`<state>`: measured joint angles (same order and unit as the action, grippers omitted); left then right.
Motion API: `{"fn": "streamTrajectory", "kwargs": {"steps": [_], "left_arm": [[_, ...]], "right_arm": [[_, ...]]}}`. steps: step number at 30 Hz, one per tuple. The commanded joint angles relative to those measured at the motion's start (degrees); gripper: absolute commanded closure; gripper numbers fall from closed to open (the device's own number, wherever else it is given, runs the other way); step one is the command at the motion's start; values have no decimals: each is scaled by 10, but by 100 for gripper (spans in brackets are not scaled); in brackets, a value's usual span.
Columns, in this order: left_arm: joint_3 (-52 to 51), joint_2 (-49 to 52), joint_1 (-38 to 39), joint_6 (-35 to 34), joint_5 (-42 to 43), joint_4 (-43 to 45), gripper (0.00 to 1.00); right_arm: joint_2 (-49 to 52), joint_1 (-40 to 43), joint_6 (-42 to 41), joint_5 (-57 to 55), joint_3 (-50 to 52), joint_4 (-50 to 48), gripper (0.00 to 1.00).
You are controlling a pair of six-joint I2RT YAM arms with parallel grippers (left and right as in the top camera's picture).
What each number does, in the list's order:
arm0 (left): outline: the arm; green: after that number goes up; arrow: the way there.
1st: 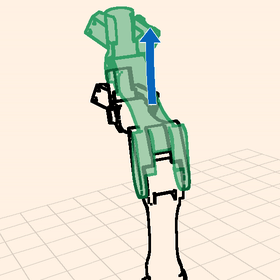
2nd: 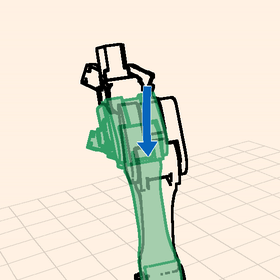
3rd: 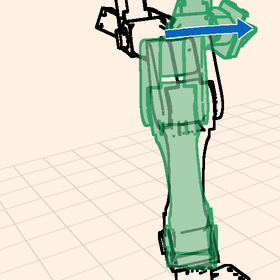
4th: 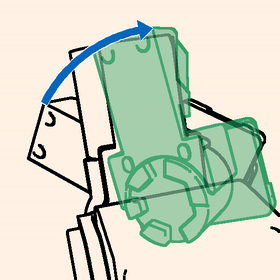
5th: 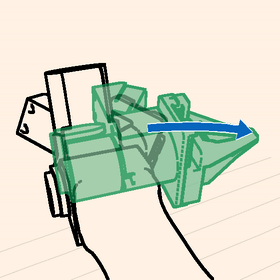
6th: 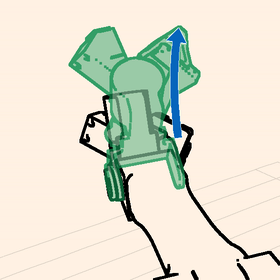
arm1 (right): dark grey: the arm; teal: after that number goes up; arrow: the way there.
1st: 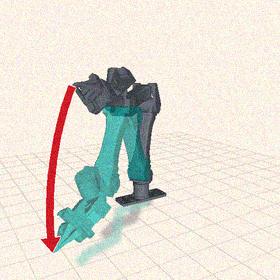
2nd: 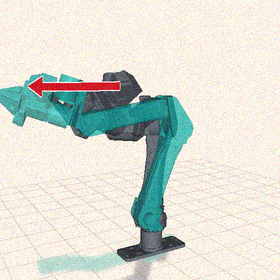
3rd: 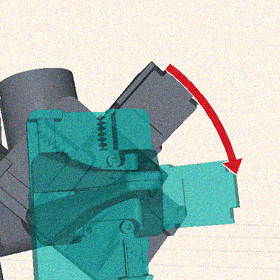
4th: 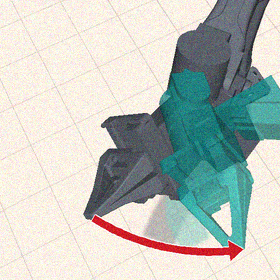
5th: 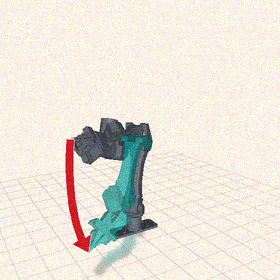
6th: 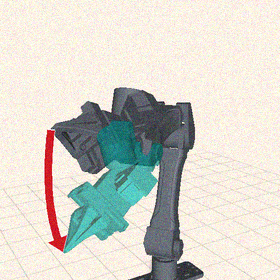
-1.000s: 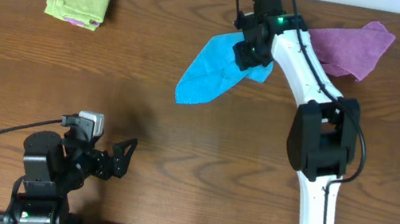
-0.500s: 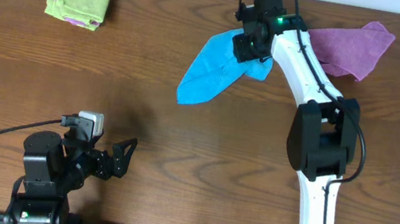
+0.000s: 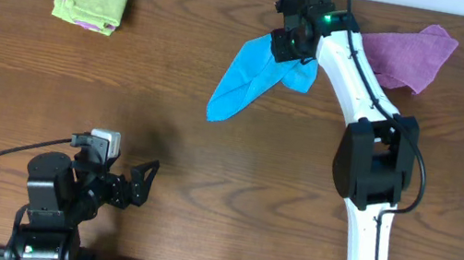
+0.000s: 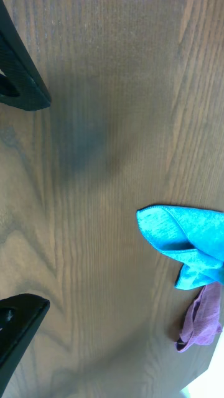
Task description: Fold the cloth
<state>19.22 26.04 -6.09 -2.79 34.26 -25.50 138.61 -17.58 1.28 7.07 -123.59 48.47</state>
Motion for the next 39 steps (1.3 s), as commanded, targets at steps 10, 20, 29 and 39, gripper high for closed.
{"fn": "streamTrajectory", "kwargs": {"steps": [10,20,29,39], "left_arm": [[16,1,2,0,-4,0,5],[16,9,2,0,-3,0,5],[16,16,2,0,-3,0,5],[16,16,2,0,-3,0,5]], "right_arm": [[-1,-5,-30,9,-16,-5,50],[-1,-5,-43,9,-39,-10,77],[-1,-5,-48,9,-39,-12,99],[-1,-29,-57,131,-39,-72,99]]}}
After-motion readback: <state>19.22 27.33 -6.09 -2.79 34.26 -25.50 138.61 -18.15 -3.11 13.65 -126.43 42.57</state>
